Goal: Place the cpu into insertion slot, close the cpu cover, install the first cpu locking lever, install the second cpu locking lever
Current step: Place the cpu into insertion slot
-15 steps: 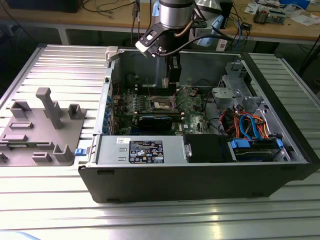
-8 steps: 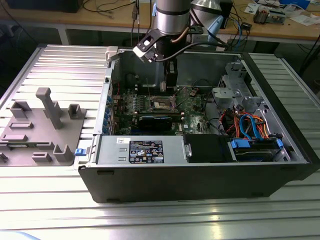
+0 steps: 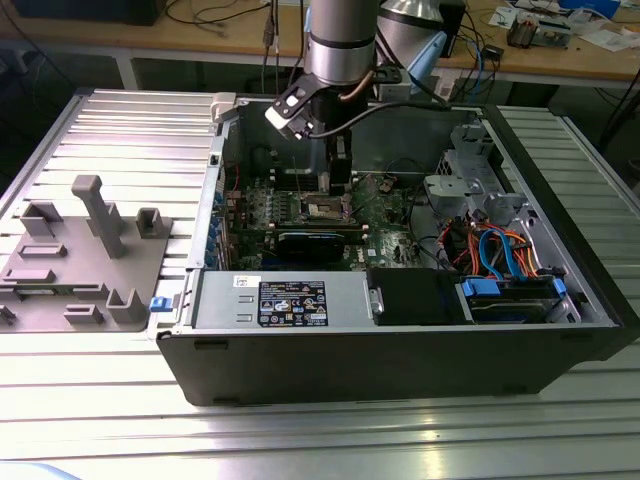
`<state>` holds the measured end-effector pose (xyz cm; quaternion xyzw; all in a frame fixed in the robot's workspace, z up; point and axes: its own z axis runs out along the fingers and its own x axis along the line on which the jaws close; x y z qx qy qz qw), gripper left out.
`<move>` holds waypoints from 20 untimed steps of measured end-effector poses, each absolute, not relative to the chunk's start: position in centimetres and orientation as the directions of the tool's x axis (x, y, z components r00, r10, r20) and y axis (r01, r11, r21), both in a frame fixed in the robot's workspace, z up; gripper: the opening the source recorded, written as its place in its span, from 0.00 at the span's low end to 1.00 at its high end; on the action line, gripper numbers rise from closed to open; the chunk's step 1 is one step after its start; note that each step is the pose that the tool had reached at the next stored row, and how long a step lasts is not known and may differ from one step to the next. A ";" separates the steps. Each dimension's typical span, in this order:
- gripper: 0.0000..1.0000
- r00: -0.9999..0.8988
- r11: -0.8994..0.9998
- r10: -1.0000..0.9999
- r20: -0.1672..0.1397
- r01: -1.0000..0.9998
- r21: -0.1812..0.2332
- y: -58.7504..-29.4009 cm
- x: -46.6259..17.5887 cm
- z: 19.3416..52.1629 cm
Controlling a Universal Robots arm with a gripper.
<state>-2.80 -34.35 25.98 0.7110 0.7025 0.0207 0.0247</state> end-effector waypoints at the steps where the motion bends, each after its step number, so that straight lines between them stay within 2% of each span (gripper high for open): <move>1: 0.54 0.012 -0.012 1.000 -0.005 0.998 0.064 -34.4 -2.8 25.9; 20: 0.54 0.007 -0.006 1.000 -0.005 0.998 0.064 -34.4 -2.8 25.3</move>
